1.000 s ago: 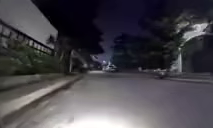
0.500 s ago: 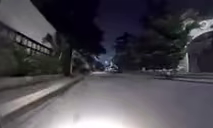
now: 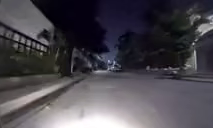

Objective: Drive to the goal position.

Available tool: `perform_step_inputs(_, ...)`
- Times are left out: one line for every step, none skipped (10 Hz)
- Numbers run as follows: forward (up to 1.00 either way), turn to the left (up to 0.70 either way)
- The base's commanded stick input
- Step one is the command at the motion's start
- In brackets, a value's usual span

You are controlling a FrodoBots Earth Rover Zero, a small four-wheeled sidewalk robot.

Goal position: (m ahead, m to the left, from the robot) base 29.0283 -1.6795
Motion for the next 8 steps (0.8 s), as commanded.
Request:
perform_step_inputs(1.0, 0.0)
perform_step_inputs(1.0, 0.0)
perform_step_inputs(1.0, 0.0)
perform_step_inputs(1.0, 0.0)
perform_step_inputs(1.0, 0.0)
perform_step_inputs(1.0, 0.0)
perform_step_inputs(1.0, 0.0)
perform_step_inputs(1.0, 0.0)
